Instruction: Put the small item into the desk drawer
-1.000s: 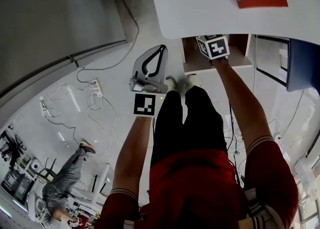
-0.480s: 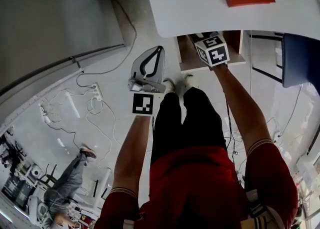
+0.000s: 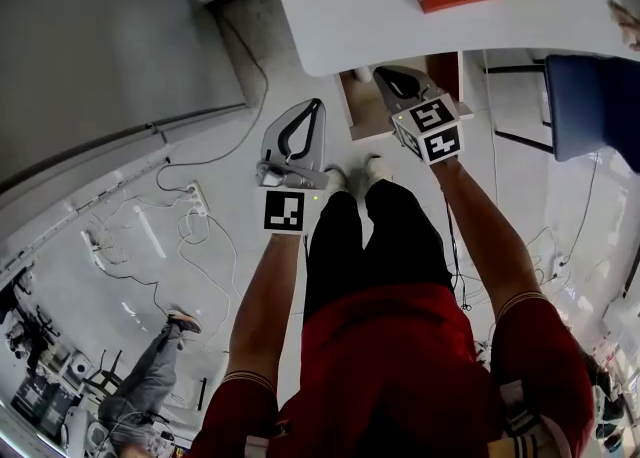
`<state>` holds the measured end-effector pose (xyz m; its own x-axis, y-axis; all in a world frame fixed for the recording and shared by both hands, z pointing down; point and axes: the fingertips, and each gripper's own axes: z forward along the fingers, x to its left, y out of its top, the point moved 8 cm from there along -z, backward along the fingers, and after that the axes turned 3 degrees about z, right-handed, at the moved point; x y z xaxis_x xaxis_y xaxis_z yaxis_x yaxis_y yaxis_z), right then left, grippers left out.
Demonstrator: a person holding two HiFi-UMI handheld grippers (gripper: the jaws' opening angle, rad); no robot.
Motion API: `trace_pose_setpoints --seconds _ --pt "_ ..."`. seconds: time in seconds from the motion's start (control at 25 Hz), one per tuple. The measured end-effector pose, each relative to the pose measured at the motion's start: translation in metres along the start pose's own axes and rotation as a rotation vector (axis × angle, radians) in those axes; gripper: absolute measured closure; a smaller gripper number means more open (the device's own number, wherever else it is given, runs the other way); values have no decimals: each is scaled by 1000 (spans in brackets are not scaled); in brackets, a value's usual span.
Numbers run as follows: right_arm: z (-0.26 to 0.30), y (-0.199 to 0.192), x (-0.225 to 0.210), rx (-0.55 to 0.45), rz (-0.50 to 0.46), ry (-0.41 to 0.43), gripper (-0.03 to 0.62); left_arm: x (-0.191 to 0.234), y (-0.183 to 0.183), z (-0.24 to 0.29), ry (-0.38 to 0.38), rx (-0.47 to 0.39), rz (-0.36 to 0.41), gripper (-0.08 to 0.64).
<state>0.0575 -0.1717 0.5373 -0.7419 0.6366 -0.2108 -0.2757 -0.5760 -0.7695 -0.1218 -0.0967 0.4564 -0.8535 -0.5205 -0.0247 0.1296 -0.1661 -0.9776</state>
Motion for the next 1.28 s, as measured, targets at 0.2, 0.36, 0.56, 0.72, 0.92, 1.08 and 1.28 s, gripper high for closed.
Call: trace_pose_setpoints --seconds 0.2,0.36,0.56,0.72,0.92,1.08,1.28 --pt "-49 30 26 -107 2 22 581 -7 30 -10 -22 -40 0 554" --pt "-87 50 45 -191 13 43 581 -12 54 -22 -26 -71 -1 554" --pt "-135 74 66 -287 26 61 581 -25 87 -37 -48 -100 9 554" --pt "-168 84 81 -334 -2 74 581 -37 105 -50 -62 -118 9 554" --pt "-203 92 94 -394 -33 90 581 -50 129 -66 -74 -149 27 554" --pt "-226 98 104 -445 -38 99 581 -56 150 -79 -81 -179 52 554" --pt "-248 103 112 -482 -45 96 581 -60 166 -91 -87 -208 65 554"
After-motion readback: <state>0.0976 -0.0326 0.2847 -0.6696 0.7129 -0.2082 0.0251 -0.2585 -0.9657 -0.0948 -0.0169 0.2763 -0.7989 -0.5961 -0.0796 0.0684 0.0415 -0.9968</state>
